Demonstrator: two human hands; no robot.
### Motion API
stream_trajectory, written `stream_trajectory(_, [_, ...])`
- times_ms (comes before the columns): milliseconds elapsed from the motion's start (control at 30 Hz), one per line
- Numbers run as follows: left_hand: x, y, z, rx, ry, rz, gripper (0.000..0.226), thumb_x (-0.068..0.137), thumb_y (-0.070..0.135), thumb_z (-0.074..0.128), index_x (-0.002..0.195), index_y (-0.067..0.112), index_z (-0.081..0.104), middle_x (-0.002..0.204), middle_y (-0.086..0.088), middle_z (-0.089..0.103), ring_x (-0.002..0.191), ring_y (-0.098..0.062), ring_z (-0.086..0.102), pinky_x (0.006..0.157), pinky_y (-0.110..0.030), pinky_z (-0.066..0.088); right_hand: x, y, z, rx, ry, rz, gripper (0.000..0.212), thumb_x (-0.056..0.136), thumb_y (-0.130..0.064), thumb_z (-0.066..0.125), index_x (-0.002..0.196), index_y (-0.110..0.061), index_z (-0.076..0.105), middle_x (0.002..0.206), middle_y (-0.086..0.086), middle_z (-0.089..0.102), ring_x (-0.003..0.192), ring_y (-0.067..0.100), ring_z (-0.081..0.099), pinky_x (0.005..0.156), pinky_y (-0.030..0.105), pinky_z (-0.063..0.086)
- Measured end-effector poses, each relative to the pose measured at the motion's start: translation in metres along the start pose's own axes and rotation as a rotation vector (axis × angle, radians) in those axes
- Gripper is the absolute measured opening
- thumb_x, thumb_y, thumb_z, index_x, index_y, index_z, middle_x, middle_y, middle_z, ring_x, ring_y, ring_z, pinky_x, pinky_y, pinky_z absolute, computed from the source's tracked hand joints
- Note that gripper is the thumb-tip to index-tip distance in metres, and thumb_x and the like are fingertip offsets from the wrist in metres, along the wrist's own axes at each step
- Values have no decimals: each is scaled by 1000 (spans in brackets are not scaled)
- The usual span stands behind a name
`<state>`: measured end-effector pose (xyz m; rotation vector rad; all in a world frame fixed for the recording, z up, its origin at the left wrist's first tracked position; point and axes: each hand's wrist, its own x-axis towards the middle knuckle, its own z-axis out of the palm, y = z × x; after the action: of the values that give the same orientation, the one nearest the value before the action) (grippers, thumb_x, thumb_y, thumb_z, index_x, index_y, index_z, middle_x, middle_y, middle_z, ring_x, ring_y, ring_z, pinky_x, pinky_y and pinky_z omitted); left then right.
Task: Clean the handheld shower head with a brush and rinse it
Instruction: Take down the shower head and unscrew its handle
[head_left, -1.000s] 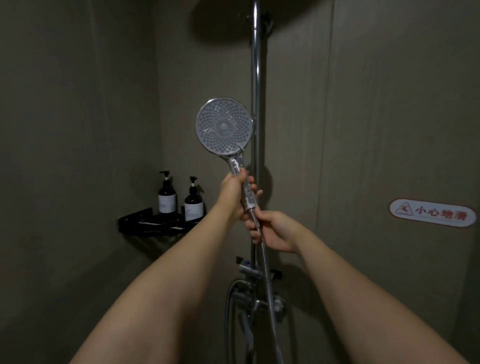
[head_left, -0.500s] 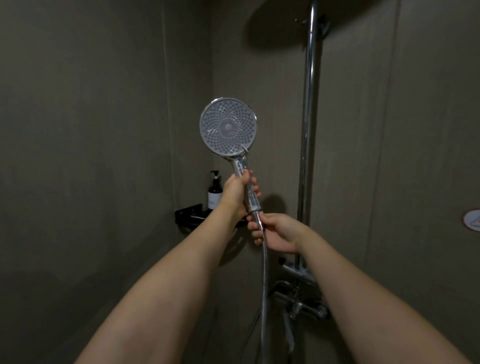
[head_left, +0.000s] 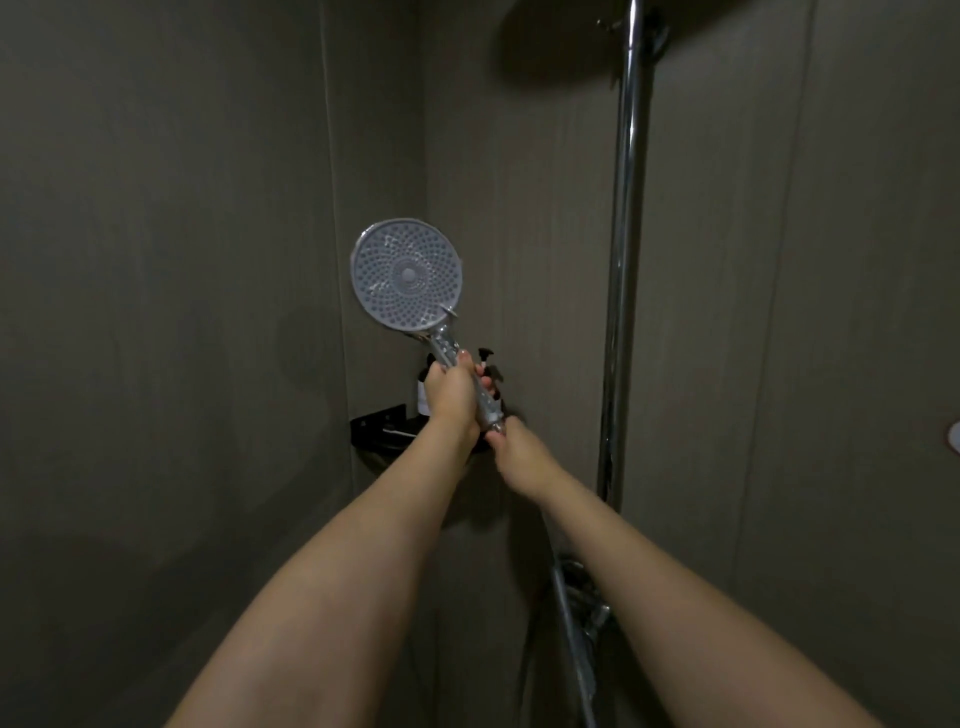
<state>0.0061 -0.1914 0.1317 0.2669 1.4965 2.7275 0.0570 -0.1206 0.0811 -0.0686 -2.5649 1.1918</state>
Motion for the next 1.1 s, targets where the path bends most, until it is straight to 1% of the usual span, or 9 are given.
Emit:
stream_trajectory(133, [5, -4, -5, -29, -32, -29, 19, 99, 18, 41, 81, 16, 46, 68, -1, 47, 58, -13, 45, 59, -26, 42, 0, 4, -15, 361, -180, 100, 19, 100, -14, 35, 106, -14, 53, 83, -3, 54, 70, 7, 50, 61, 21, 39])
stream_trajectory(267, [3, -2, 1, -88, -78, -40, 22, 100, 17, 40, 79, 15, 45, 66, -1, 45, 55, -13, 43, 56, -26, 40, 2, 7, -22, 323, -91, 74, 10, 92, -14, 55, 83, -15, 53, 75, 0, 56, 65, 10, 53, 57, 20, 44])
stream_trajectory(400, [3, 2, 5, -70, -105, -30, 22, 100, 16, 40, 78, 15, 44, 65, -2, 44, 53, -12, 42, 55, -25, 39, 6, 8, -19, 597, -161, 158, 25, 99, -28, 40, 87, -17, 59, 74, -1, 64, 66, 9, 54, 61, 22, 40])
stream_trajectory(533, [1, 2, 7, -91, -119, -29, 21, 99, 16, 40, 79, 16, 45, 66, -1, 44, 56, -13, 43, 57, -26, 40, 5, 9, -22, 505, -55, 123, 11, 92, -21, 57, 92, -10, 57, 76, 2, 60, 63, 9, 57, 53, 19, 45])
stream_trajectory(667, [1, 3, 7, -67, -117, -32, 21, 99, 16, 40, 79, 16, 44, 66, -2, 45, 55, -13, 43, 54, -26, 39, 1, 6, -21, 703, -136, 167, 26, 100, -26, 38, 88, -16, 59, 78, 2, 59, 70, 11, 50, 65, 24, 37])
stream_trajectory(767, [-2, 3, 6, -80, -121, -32, 20, 99, 17, 41, 80, 16, 45, 66, -1, 45, 55, -12, 44, 55, -25, 41, -1, 6, -21, 601, -111, 134, 14, 96, -18, 49, 85, -14, 58, 79, 2, 60, 72, 12, 54, 64, 23, 43])
stream_trajectory(900, [-5, 5, 2, -71, -117, -30, 21, 100, 17, 40, 79, 15, 44, 65, -2, 45, 51, -11, 45, 52, -24, 41, -3, 2, -15, 702, -116, 162, 28, 100, -28, 39, 86, -15, 60, 79, 4, 62, 72, 13, 54, 66, 25, 38])
stream_trajectory(1000, [-8, 7, 0, -79, -111, -21, 21, 100, 17, 39, 79, 15, 44, 64, -1, 44, 44, -8, 45, 50, -22, 42, -4, 0, -13, 594, -85, 129, 17, 96, -18, 49, 82, -12, 57, 74, 3, 59, 69, 13, 54, 61, 23, 41])
stream_trajectory(1100, [-10, 11, -2, -100, -104, -29, 21, 99, 16, 41, 79, 14, 44, 65, -2, 45, 52, -12, 44, 53, -24, 41, -4, -1, -11, 660, -109, 138, 25, 97, -30, 47, 86, -13, 62, 75, 1, 65, 72, 14, 58, 68, 26, 43])
